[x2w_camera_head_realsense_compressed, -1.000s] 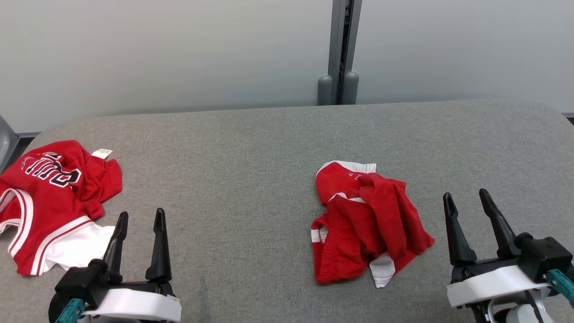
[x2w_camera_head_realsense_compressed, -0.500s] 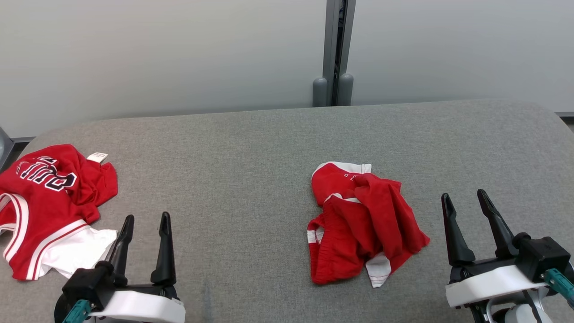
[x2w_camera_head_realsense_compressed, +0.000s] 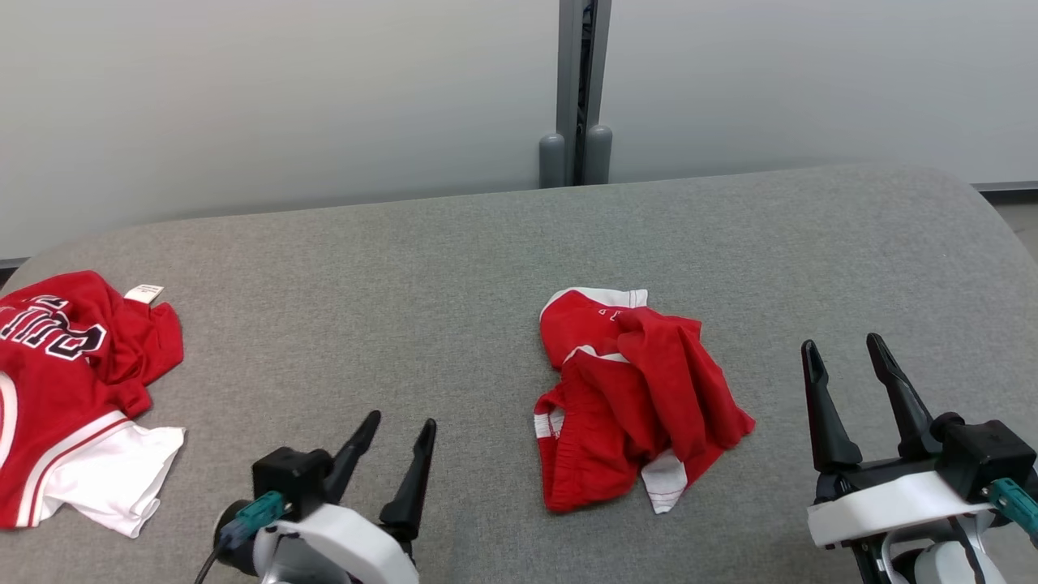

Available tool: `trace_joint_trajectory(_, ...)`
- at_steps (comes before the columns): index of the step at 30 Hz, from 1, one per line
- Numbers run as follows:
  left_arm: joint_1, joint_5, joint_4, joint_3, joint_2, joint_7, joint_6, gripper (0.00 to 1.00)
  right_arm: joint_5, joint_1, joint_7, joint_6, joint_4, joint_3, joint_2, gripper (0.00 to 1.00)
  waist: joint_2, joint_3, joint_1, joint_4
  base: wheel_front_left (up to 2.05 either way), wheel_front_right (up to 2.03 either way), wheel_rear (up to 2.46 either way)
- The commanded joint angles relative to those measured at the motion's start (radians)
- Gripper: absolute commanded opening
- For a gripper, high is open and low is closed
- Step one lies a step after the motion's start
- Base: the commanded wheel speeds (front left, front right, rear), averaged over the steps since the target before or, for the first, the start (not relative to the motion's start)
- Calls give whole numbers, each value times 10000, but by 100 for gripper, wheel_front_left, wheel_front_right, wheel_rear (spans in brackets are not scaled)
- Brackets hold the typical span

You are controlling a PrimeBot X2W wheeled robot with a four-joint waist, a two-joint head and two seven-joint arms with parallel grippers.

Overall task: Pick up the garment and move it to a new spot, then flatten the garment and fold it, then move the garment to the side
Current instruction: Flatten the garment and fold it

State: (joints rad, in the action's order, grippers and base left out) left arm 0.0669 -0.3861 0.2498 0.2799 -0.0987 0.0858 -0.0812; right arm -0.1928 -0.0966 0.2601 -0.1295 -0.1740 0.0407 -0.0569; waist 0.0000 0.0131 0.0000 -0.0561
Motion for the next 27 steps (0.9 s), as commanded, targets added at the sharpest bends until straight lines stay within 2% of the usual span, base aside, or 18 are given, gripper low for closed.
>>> trace_joint_trajectory(1, 230, -146, 142, 156, 15, -275, -110, 100, -51, -118, 45, -23, 10, -13, -29, 100, 0, 31, 0, -106, 0, 0, 0)
trace_joint_trajectory(5, 560, -651, 717, 940, 68, -1468, -384, 100, -65, -218, 45, -23, -8, 6, -38, 100, 0, 117, 0, -360, 0, 0, 0)
trace_joint_trajectory(11, 1112, -1568, 1346, 1932, 62, -2715, -494, 100, -101, -428, 44, -23, -35, 36, -60, 100, 0, 349, 0, -773, 0, 0, 0)
trace_joint_trajectory(18, 1744, -2532, 1479, 2993, -202, -3396, -510, 100, -172, -632, 45, -23, -10, 32, -87, 100, 0, 699, 0, -1122, 0, 0, 0)
trace_joint_trajectory(24, 2224, -3137, 1704, 3673, -411, -3446, -502, 100, -179, -716, 45, -23, 11, -48, -69, 100, 0, 903, 0, -1289, 0, 0, 0)
trace_joint_trajectory(25, 2299, -3229, 1727, 3759, -445, -3405, -502, 80, -181, -718, 45, -23, 20, -70, -65, 100, 0, 924, 0, -1290, 0, 0, 0)
trace_joint_trajectory(26, 2369, -3297, 1737, 3824, -478, -3377, -503, 44, -181, -716, 45, -23, 29, -89, -59, 100, 0, 944, 0, -1285, 0, 0, 0)
trace_joint_trajectory(27, 2408, -3359, 1748, 3907, -525, -3326, -503, 28, -174, -711, 45, -23, 34, -107, -52, 100, 0, 957, 0, -1273, 0, 0, 0)
